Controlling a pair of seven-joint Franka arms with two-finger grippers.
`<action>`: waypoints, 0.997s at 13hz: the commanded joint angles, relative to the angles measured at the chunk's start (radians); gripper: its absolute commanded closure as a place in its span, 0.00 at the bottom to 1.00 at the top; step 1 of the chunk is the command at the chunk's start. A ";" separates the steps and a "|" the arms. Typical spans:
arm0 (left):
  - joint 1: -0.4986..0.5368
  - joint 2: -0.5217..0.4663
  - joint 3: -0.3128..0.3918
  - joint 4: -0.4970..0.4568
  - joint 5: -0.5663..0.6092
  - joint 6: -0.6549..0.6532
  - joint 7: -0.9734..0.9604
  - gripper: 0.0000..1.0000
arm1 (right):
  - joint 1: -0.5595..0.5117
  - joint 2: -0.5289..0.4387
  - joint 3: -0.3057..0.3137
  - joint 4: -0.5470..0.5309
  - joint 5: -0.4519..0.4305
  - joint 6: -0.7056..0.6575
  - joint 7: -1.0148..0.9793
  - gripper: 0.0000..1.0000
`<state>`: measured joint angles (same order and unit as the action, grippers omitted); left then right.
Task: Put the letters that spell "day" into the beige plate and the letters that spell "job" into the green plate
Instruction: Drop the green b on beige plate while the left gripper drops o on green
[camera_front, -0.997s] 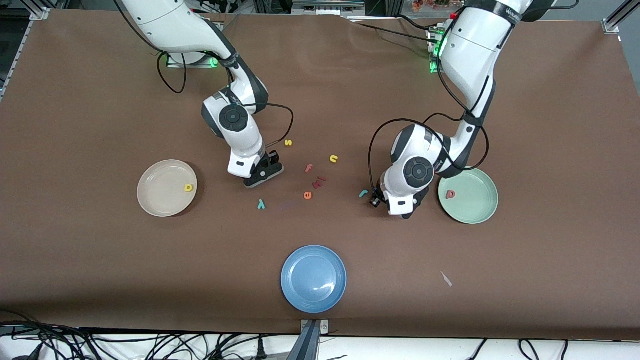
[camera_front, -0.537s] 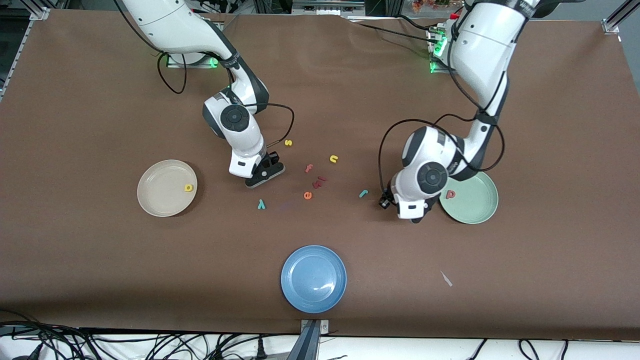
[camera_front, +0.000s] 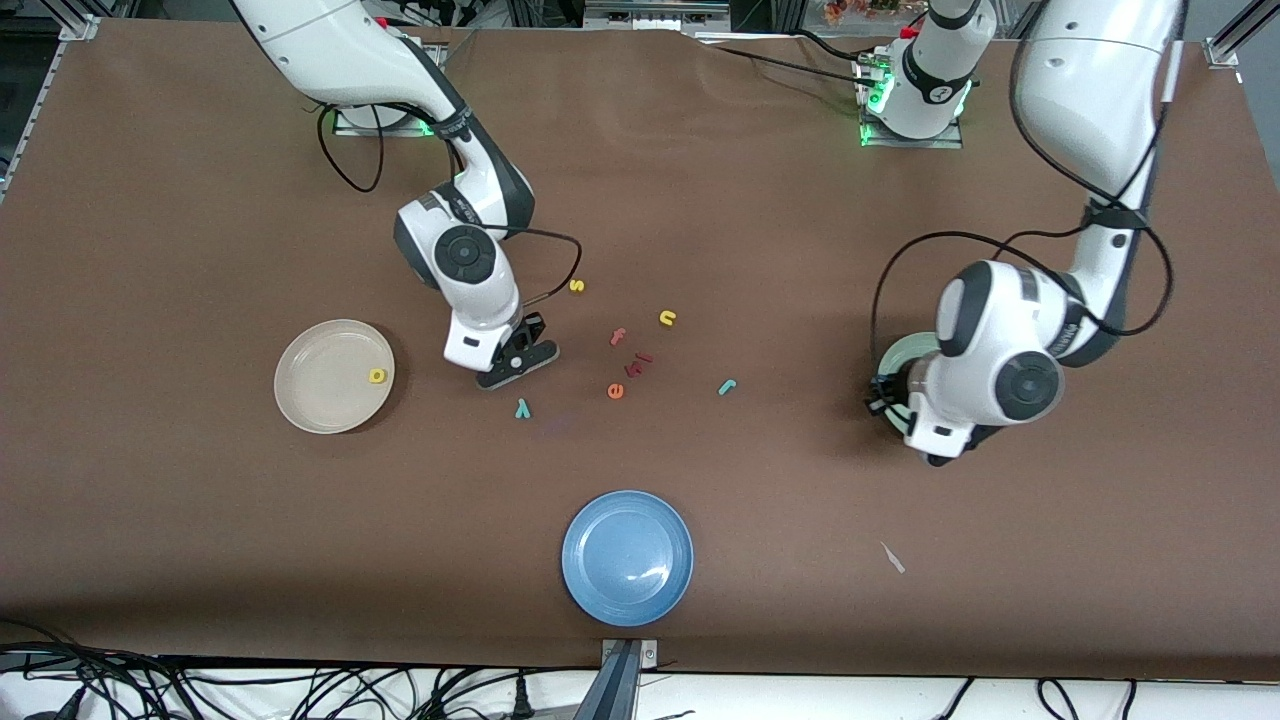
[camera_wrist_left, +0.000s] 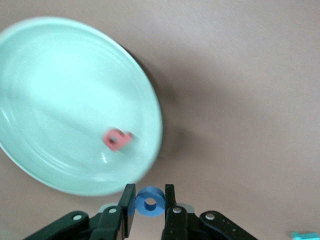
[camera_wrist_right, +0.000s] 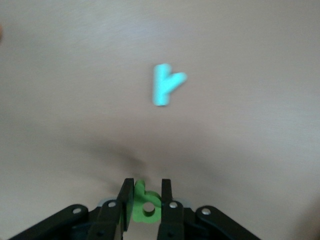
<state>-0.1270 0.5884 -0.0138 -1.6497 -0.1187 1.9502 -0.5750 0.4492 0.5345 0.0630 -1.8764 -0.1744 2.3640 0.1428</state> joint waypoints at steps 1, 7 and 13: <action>0.117 -0.016 -0.011 -0.041 0.014 -0.022 0.273 1.00 | -0.088 -0.062 -0.015 0.010 -0.002 -0.104 -0.162 0.99; 0.168 0.001 -0.014 -0.050 0.014 -0.020 0.371 0.00 | -0.133 -0.133 -0.161 -0.092 0.063 -0.126 -0.412 0.97; 0.032 -0.001 -0.092 0.005 -0.004 -0.020 -0.079 0.00 | -0.198 -0.125 -0.221 -0.181 0.203 -0.006 -0.546 0.00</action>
<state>-0.0238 0.5956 -0.0959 -1.6711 -0.1204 1.9393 -0.4857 0.2630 0.4321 -0.1609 -2.0276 -0.0293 2.3418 -0.3786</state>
